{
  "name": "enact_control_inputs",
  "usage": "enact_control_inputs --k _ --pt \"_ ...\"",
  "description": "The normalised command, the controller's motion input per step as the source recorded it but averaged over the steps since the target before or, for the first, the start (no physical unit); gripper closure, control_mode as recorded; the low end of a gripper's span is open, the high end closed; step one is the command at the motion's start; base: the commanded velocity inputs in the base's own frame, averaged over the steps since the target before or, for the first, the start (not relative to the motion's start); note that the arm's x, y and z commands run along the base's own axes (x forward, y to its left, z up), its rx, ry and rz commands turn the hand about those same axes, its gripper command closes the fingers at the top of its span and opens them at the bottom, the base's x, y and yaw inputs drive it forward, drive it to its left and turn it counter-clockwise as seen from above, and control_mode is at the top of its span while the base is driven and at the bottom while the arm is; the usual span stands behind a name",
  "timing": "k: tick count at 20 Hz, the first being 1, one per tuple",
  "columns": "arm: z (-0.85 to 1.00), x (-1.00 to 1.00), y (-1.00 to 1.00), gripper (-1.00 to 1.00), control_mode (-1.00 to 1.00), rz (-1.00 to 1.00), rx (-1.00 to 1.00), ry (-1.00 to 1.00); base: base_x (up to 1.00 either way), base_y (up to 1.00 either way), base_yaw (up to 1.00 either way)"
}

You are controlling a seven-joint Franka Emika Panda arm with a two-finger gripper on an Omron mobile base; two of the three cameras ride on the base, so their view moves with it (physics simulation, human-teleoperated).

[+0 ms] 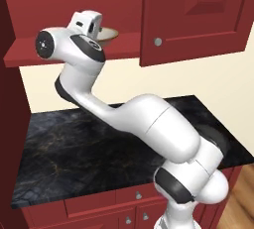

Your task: Move the bowls from the cabinet to the plates on the dining table.

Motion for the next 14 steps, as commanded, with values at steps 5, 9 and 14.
enact_control_inputs --k 5,9,14 --pt "0.06 0.01 0.00 -1.00 -1.00 -0.36 -0.18 0.04 0.00 0.00 0.00" --pt "0.07 0.02 0.00 -1.00 -1.00 -0.33 -0.11 0.01 0.00 0.00 0.00" --pt "0.01 0.04 -0.14 -1.00 -1.00 -0.23 -0.02 0.00 0.00 0.00 0.00"
